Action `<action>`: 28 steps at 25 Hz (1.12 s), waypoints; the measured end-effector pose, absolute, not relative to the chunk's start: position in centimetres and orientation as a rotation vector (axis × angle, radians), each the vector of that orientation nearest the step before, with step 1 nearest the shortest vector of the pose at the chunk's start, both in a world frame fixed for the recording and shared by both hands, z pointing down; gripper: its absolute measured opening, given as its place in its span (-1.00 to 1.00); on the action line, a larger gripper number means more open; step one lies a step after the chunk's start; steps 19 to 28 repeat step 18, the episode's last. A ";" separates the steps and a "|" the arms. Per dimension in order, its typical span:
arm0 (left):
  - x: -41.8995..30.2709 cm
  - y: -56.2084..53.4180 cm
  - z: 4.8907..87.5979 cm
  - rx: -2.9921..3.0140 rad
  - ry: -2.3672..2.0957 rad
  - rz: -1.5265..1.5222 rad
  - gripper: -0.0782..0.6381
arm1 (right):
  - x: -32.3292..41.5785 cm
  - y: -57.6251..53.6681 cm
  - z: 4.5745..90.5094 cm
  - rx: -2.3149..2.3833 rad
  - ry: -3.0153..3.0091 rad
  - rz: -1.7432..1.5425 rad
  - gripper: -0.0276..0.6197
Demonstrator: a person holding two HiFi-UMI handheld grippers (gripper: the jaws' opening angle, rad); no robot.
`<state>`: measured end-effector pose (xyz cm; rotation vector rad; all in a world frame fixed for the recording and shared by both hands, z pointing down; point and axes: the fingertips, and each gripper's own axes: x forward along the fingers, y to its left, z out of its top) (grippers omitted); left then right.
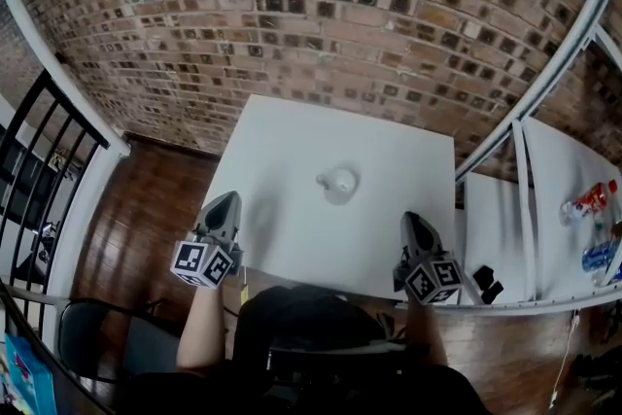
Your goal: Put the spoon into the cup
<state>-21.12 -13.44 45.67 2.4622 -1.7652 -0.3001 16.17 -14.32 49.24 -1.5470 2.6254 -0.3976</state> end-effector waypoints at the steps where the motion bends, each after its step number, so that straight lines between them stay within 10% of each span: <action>1: -21.1 -13.4 45.8 2.462 -1.764 -0.300 -0.78 | 16.1 -14.3 49.3 -1.547 2.628 -0.397 -0.91; 28: -20.8 -13.7 46.2 2.442 -1.755 -0.324 -0.78 | 14.7 -14.9 49.5 -1.489 2.673 -0.447 -0.91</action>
